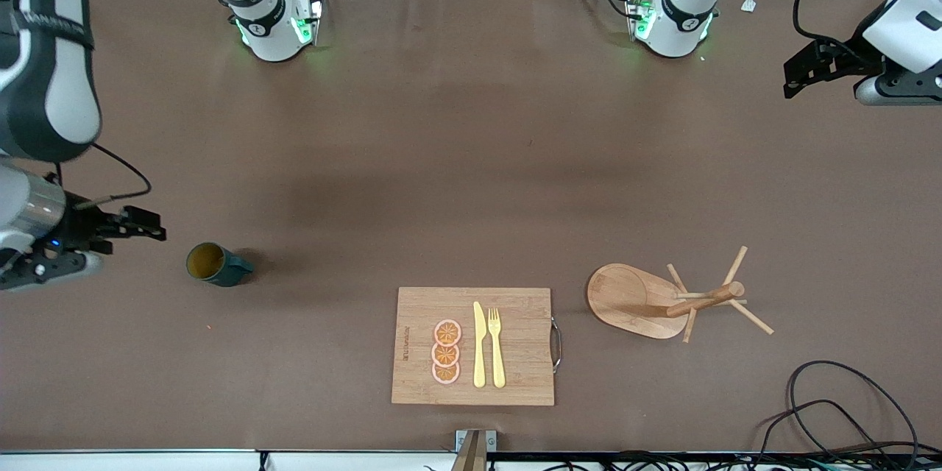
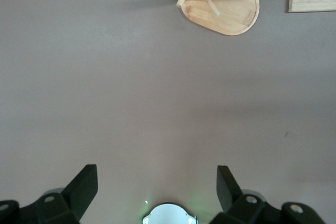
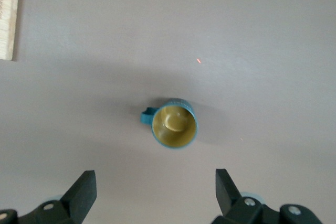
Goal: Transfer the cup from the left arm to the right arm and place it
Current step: 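Open the right gripper and raise it off the mug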
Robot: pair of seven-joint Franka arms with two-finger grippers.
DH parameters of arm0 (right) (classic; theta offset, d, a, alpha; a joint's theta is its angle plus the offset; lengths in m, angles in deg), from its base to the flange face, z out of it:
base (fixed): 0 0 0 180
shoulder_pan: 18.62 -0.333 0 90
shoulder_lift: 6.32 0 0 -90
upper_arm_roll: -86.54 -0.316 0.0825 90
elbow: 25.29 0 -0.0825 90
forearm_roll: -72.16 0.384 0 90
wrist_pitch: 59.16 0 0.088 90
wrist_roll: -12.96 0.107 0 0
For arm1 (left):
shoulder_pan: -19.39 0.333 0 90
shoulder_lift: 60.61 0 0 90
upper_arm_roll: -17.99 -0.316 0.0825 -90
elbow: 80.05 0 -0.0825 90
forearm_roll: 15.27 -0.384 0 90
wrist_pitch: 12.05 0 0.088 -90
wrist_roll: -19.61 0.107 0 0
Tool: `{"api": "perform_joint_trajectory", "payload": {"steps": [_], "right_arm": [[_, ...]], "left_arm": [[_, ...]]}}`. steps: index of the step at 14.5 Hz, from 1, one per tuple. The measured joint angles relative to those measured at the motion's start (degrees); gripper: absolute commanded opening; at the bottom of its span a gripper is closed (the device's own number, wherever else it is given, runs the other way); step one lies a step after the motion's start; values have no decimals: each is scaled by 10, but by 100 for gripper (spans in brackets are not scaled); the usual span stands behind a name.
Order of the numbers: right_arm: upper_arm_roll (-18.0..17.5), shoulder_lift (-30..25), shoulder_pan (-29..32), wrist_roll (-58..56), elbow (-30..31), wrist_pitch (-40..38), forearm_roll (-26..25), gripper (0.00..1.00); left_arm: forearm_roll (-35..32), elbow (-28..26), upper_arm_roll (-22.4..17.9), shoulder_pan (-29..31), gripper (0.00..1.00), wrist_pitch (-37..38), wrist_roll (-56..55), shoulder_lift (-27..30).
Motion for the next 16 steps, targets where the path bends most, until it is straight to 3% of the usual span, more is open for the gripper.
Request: {"api": "perform_joint_trajectory", "payload": {"steps": [7,12,14,16], "right_arm": [[19,-40,5,131,-98,-150,-5,100],[18,-76,6,157,-122,-159,-17,100],[0,-92,25,157,-122,-163,-19,100],[-47,-95,68,157,-122,-164,-23,100]], "left_arm": [[0,-22,1,0,100,-1,0,23],[0,-26,6,0,100,-2,0,27],[0,-26,7,0,100,-7,0,27],[0,-26,7,0,100,-10,0,27]]}}
